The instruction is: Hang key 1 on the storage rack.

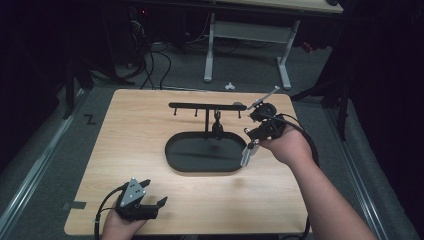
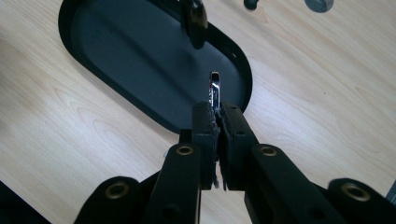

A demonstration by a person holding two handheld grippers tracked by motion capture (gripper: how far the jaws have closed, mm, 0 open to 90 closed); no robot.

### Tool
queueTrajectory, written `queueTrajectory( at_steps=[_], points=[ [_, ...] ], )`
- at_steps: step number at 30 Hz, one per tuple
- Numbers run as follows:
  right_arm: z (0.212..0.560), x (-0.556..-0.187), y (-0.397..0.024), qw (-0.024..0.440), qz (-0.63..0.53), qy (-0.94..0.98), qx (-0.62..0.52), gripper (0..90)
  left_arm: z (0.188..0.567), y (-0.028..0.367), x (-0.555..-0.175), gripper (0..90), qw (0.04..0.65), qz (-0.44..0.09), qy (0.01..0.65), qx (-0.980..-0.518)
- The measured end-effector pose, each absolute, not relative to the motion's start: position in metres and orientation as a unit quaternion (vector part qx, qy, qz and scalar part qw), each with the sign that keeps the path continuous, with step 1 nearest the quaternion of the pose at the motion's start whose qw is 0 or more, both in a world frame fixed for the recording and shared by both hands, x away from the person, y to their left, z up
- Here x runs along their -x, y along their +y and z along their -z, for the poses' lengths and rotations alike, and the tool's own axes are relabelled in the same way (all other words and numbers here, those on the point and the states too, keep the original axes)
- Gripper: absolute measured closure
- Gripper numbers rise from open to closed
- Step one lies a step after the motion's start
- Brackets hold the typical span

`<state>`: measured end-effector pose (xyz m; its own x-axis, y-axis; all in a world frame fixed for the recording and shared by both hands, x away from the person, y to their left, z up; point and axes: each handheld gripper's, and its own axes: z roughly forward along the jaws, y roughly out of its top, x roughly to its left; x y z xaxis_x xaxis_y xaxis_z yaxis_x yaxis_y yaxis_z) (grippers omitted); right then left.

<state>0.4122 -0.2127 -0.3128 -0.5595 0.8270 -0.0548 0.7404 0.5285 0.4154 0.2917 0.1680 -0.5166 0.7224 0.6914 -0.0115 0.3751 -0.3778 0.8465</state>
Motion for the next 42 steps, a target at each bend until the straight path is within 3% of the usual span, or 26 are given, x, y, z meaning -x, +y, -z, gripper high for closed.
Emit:
queueTrajectory(
  at_steps=[10, 42],
  points=[
    [0.302, -0.429, -0.209, 0.132, -0.185, 0.860, -0.456, 86.1, 0.517, 0.168, -0.292, 17.1, 0.450, -0.176, 0.328, -0.812],
    [0.318, -0.468, -0.206, 0.116, -0.193, 0.850, -0.475, 85.8, 0.519, 0.167, -0.293, 17.1, 0.442, -0.171, 0.325, -0.818]
  ],
)
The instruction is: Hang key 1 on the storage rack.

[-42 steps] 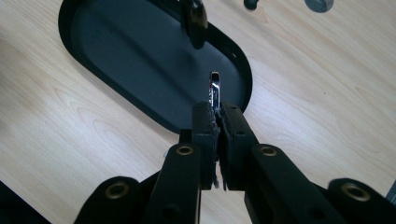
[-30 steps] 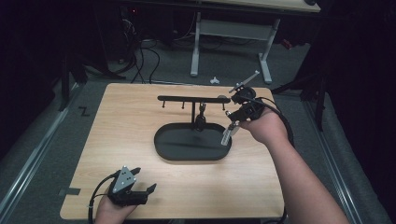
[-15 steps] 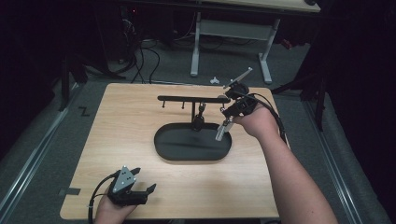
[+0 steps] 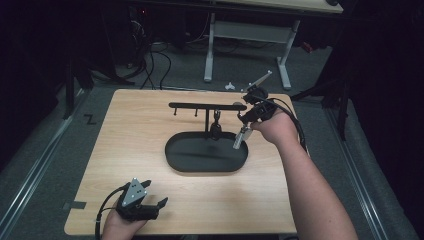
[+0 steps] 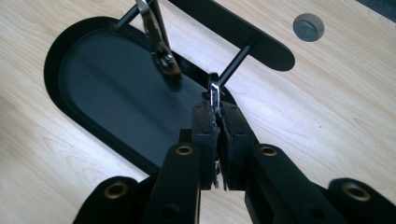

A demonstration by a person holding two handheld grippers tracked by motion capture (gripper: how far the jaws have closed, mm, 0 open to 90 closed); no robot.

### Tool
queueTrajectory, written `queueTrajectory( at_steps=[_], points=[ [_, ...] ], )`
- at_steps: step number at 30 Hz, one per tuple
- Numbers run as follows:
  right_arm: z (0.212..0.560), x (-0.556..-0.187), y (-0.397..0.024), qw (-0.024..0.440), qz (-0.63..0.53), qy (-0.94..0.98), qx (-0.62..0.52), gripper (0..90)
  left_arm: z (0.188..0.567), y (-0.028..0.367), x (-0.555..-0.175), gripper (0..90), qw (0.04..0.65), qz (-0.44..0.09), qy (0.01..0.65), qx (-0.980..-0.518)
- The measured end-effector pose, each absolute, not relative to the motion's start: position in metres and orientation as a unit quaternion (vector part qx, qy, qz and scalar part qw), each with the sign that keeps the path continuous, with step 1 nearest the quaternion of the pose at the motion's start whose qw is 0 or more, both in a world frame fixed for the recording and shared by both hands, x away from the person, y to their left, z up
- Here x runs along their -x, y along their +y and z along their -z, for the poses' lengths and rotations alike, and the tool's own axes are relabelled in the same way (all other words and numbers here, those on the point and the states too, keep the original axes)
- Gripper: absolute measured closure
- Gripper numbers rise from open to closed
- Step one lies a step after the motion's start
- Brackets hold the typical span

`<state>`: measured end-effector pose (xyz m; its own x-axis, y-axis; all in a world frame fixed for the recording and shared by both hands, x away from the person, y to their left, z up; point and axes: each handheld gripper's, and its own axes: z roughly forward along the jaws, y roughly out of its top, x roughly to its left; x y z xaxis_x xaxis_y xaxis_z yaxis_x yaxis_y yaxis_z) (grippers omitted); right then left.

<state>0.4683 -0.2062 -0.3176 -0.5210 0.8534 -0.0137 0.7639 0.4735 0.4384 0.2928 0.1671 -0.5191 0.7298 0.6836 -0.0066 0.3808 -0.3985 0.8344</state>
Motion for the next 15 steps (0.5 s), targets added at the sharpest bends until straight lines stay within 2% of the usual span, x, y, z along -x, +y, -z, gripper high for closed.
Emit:
queueTrajectory(
  at_steps=[15],
  points=[
    [0.3248, -0.4689, -0.2116, 0.113, -0.202, 0.854, -0.467, 85.1, 0.5201, 0.1668, -0.2932, 17.1, 0.442, -0.169, 0.325, -0.819]
  ],
)
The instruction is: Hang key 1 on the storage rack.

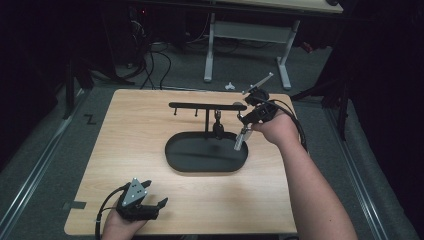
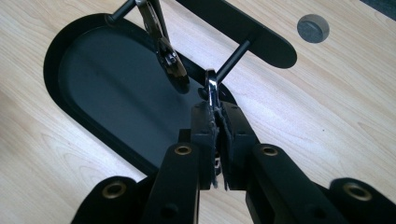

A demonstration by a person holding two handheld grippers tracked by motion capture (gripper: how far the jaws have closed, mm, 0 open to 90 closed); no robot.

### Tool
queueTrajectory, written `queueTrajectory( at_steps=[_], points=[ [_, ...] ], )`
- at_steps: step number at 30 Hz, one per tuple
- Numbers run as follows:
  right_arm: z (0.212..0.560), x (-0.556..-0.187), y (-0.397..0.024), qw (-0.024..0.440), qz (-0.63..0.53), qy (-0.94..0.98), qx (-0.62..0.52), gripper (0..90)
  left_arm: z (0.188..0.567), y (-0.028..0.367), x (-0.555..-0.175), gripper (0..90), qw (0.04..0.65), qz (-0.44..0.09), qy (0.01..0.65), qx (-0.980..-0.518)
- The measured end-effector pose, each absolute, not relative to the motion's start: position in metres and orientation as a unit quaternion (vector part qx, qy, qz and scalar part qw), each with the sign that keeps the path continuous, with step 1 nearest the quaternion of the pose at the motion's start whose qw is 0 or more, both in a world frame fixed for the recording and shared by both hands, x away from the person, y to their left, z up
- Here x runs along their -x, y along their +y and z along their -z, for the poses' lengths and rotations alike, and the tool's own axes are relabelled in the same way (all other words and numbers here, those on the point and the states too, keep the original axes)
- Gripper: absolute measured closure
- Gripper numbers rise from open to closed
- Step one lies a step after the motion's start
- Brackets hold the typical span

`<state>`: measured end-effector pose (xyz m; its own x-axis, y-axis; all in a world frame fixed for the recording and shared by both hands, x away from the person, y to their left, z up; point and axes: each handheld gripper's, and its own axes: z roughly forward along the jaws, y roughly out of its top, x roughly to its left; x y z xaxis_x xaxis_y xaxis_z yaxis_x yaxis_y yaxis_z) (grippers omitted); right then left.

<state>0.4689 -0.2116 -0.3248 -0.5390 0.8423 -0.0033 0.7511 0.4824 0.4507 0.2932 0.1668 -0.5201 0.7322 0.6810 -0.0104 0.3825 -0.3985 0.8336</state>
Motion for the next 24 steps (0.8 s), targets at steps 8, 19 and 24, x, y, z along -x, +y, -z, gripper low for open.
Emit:
queueTrajectory(
  at_steps=[8, 19, 24],
  points=[
    [0.334, -0.471, -0.211, 0.126, -0.197, 0.854, -0.464, 84.2, 0.521, 0.166, -0.293, 17.1, 0.442, -0.170, 0.325, -0.819],
    [0.349, -0.477, -0.215, 0.137, -0.210, 0.843, -0.476, 85.5, 0.522, 0.169, -0.293, 17.1, 0.439, -0.169, 0.327, -0.819],
    [0.354, -0.474, -0.219, 0.135, -0.213, 0.839, -0.482, 80.6, 0.522, 0.169, -0.292, 17.1, 0.439, -0.169, 0.328, -0.819]
  ],
)
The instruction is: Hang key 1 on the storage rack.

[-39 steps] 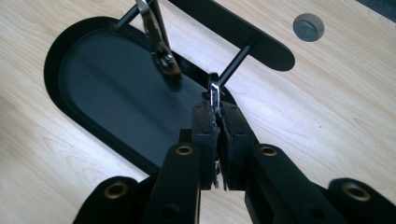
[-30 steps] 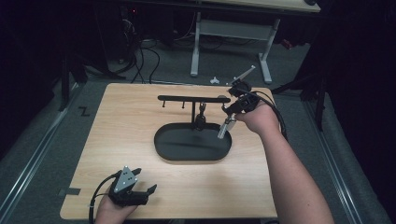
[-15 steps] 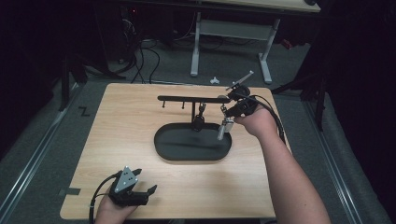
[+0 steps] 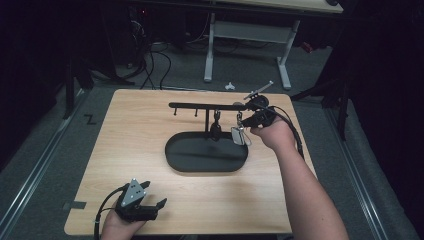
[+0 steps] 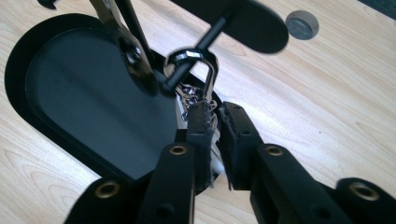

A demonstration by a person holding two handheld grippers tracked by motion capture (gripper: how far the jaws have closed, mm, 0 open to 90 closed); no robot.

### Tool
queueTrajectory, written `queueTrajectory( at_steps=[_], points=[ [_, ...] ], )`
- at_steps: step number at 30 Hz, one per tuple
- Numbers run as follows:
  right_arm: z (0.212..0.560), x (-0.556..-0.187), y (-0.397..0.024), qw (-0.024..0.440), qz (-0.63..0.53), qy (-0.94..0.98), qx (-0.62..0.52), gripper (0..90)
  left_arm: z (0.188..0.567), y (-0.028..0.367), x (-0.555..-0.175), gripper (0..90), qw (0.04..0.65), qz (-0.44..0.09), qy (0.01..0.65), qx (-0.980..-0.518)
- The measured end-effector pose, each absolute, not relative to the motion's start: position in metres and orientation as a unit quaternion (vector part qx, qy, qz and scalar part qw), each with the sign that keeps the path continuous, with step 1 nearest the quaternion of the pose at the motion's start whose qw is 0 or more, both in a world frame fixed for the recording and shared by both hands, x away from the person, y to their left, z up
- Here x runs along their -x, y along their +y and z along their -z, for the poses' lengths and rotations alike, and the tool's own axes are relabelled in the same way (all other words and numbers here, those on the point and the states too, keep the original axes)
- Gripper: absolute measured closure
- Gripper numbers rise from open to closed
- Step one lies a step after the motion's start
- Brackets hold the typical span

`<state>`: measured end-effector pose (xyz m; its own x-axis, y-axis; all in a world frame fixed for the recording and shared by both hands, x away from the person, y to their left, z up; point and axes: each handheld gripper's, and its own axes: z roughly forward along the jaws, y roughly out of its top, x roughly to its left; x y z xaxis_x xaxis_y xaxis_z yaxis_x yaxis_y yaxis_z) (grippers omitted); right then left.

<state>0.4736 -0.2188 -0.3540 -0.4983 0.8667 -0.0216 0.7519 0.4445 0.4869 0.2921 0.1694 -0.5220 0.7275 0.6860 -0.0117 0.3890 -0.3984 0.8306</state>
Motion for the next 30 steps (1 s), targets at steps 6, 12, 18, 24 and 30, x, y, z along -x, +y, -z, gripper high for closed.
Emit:
queueTrajectory(
  at_steps=[6, 12, 18, 24, 30],
  points=[
    [0.362, -0.465, -0.225, 0.130, -0.211, 0.838, -0.486, 73.6, 0.522, 0.168, -0.291, 17.1, 0.439, -0.171, 0.327, -0.819],
    [0.377, -0.453, -0.233, 0.122, -0.226, 0.828, -0.498, 64.4, 0.522, 0.167, -0.292, 17.1, 0.437, -0.170, 0.324, -0.822],
    [0.398, -0.437, -0.238, 0.124, -0.240, 0.821, -0.503, 55.1, 0.523, 0.164, -0.292, 17.1, 0.436, -0.170, 0.325, -0.822],
    [0.418, -0.416, -0.244, 0.142, -0.255, 0.816, -0.498, 51.3, 0.522, 0.162, -0.290, 17.1, 0.433, -0.171, 0.320, -0.825],
    [0.434, -0.390, -0.252, 0.177, -0.280, 0.809, -0.486, 49.3, 0.522, 0.159, -0.290, 17.1, 0.430, -0.172, 0.316, -0.828]
  ],
)
